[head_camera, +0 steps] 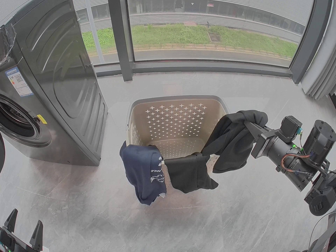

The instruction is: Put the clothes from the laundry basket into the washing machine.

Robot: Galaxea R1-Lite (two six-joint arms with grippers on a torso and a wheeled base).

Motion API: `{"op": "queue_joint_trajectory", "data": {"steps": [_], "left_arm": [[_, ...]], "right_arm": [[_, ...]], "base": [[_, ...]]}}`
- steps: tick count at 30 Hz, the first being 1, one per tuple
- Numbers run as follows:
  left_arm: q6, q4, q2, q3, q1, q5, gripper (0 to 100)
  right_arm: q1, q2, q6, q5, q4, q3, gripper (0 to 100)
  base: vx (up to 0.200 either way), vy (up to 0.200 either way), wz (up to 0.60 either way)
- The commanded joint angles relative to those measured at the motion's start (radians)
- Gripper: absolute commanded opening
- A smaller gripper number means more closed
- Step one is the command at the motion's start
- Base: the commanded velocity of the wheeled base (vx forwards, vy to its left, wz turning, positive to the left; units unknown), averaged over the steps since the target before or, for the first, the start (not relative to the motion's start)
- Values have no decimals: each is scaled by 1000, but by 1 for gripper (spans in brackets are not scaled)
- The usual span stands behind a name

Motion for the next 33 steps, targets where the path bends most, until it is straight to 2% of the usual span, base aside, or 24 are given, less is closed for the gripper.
{"op": "queue_joint_trajectory", "data": {"steps": [1, 7, 33], "left_arm": [[0, 0, -7, 16, 0, 0, 100], [0, 0, -7, 16, 0, 0, 100], [0, 0, -7, 16, 0, 2, 100]], "right_arm": [[7, -7, 0, -1, 0, -2, 0], [21, 13, 3, -12, -6, -2, 0], [21, 25, 14, -11, -16, 22, 0]], "base": [[0, 0, 0], [0, 0, 0], [0, 200, 0]]}}
